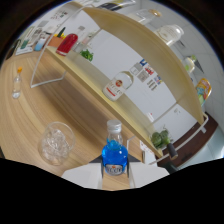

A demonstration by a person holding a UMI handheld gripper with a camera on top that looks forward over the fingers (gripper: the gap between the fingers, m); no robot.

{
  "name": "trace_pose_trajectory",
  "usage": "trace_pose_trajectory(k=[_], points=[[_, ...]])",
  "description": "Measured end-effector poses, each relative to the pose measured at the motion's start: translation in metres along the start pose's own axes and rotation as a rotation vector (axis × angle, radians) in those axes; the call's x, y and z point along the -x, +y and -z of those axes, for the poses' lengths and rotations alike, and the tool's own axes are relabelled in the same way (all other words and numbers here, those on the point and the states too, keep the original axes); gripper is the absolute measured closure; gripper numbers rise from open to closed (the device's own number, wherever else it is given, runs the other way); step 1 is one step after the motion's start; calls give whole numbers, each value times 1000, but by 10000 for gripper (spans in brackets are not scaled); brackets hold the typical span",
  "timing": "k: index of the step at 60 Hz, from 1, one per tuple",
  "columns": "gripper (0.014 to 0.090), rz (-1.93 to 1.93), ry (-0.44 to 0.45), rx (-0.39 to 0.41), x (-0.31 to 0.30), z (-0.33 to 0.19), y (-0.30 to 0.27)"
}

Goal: Make me a cup of Mount Fuji.

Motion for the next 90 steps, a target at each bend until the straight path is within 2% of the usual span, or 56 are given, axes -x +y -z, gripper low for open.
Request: trace_pose_trajectory(k=[10,25,33,40,51,63,69,78,90], points=[[702,420,72,-7,-10,-2,-12],[700,946,127,28,-8,-1,-17],[697,1129,154,89,-9,-4,-15],[697,1154,142,95,-6,-6,-18],[697,894,109,32,-13,6,-27],[695,208,-31,-191,-29,40,-53],[694,-154,-125,-261,-40,52,-50],[694,-524,-165,-222,-53,41,-4],[697,-703,-176,-24,-44,-2,93]])
